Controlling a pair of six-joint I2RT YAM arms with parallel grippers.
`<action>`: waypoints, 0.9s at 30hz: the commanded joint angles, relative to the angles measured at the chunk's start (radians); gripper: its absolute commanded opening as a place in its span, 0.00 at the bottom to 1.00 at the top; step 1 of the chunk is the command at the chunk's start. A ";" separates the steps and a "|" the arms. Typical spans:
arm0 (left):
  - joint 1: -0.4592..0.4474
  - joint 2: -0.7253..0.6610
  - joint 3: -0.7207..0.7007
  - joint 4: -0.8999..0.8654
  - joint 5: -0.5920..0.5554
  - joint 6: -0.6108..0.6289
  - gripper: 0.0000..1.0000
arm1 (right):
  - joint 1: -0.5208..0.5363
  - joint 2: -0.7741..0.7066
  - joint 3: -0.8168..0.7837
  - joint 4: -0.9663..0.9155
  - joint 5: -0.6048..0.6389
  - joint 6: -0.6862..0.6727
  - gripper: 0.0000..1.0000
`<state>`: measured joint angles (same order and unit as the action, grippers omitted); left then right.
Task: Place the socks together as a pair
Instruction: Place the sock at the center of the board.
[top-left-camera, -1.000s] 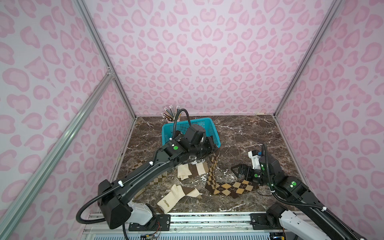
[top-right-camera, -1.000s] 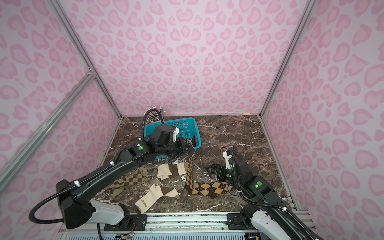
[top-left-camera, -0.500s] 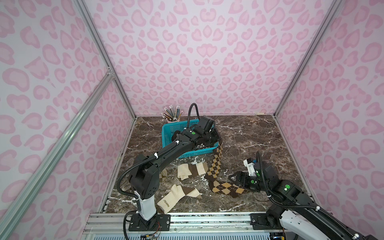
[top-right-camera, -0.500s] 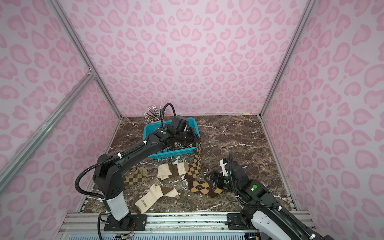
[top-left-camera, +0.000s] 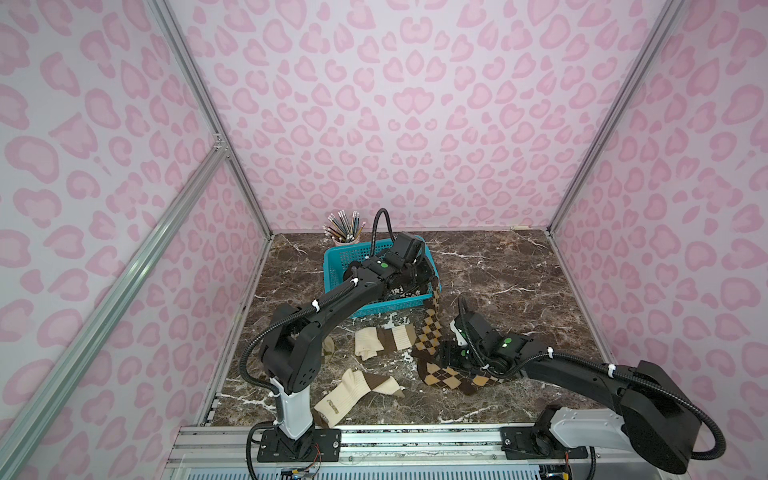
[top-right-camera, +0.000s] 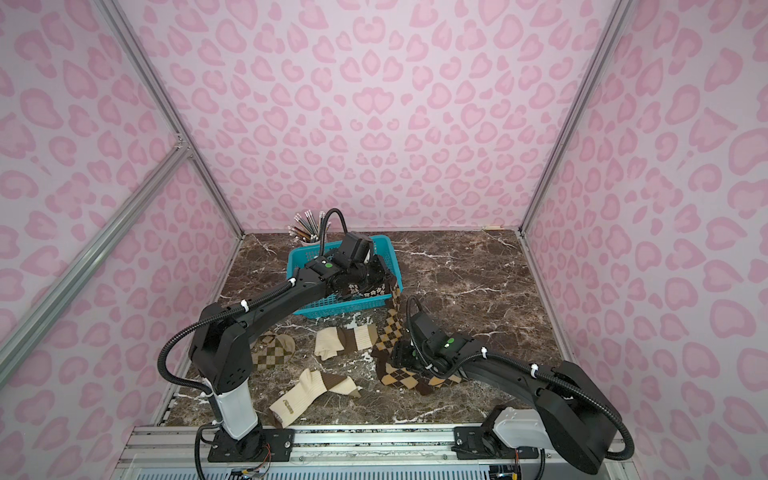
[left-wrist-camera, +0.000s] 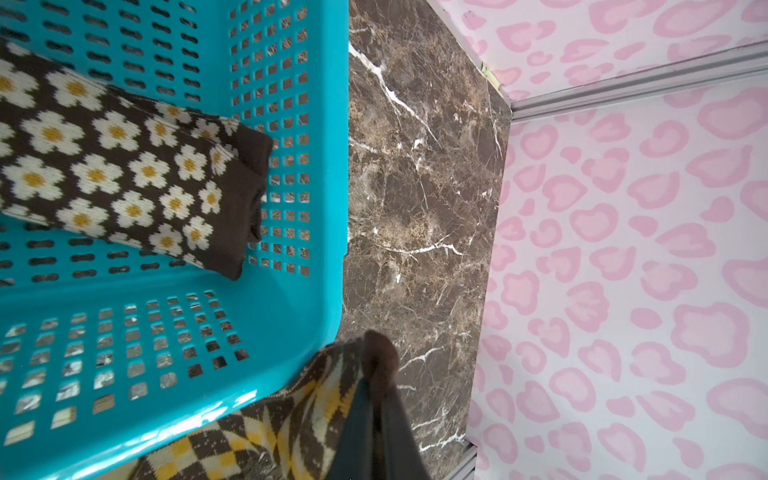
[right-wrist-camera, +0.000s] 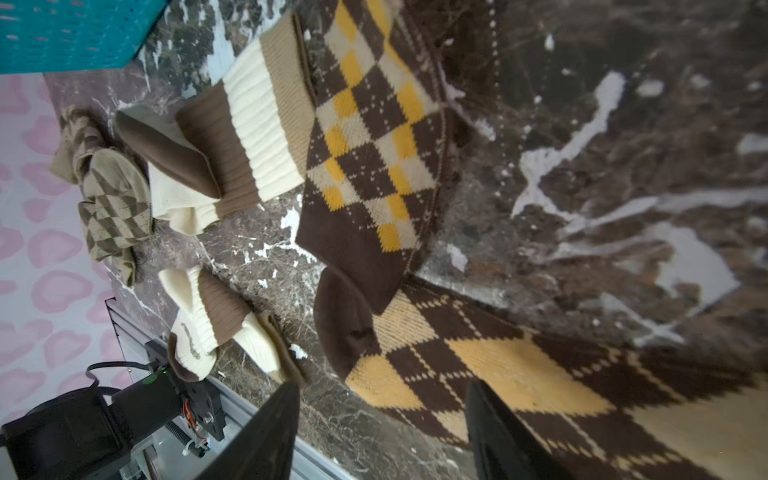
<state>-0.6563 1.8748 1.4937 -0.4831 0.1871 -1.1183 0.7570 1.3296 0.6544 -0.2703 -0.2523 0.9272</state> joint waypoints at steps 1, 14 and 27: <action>0.006 -0.014 -0.012 0.051 -0.005 0.003 0.03 | -0.001 0.068 0.055 0.031 0.029 0.007 0.64; 0.018 -0.012 -0.026 0.069 0.009 0.005 0.03 | -0.023 0.279 0.188 -0.017 0.089 -0.031 0.50; 0.038 -0.058 -0.062 0.072 0.031 0.014 0.03 | -0.051 0.252 0.223 -0.093 0.122 -0.130 0.00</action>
<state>-0.6228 1.8408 1.4364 -0.4603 0.2131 -1.1149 0.7105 1.6146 0.8570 -0.3126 -0.1627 0.8433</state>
